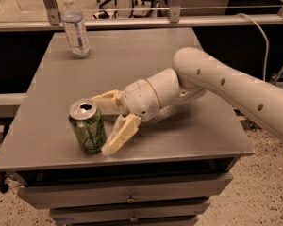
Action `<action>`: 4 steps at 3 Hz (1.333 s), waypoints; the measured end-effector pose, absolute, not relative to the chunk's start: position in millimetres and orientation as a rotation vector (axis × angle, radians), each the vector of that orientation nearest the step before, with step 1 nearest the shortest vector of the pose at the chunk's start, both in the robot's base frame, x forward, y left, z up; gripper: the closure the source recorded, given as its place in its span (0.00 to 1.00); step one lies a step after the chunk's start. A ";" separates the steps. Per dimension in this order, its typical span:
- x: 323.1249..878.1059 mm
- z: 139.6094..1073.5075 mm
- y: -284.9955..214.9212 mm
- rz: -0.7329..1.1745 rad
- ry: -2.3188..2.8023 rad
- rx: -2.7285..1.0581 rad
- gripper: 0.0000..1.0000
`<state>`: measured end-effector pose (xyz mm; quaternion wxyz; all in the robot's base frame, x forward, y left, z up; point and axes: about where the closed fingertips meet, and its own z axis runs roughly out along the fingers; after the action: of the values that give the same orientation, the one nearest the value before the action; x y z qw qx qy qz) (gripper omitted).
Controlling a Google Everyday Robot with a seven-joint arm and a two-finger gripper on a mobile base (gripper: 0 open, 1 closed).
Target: Move green can near blue plastic bottle
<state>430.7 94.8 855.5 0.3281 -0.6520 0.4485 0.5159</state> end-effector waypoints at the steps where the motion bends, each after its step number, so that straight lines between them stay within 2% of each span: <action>1: 430.6 859.6 96.4 1.363 1.160 -1.695 0.39; 3: 435.8 885.8 62.3 1.279 1.177 -1.645 0.86; 4: 455.9 903.4 13.7 1.132 1.242 -1.608 1.00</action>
Offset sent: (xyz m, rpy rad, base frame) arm 0.0006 -0.0223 0.0305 0.0463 -0.0208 -0.0402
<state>455.9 13.7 903.4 0.3966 -0.6346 0.4901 0.4469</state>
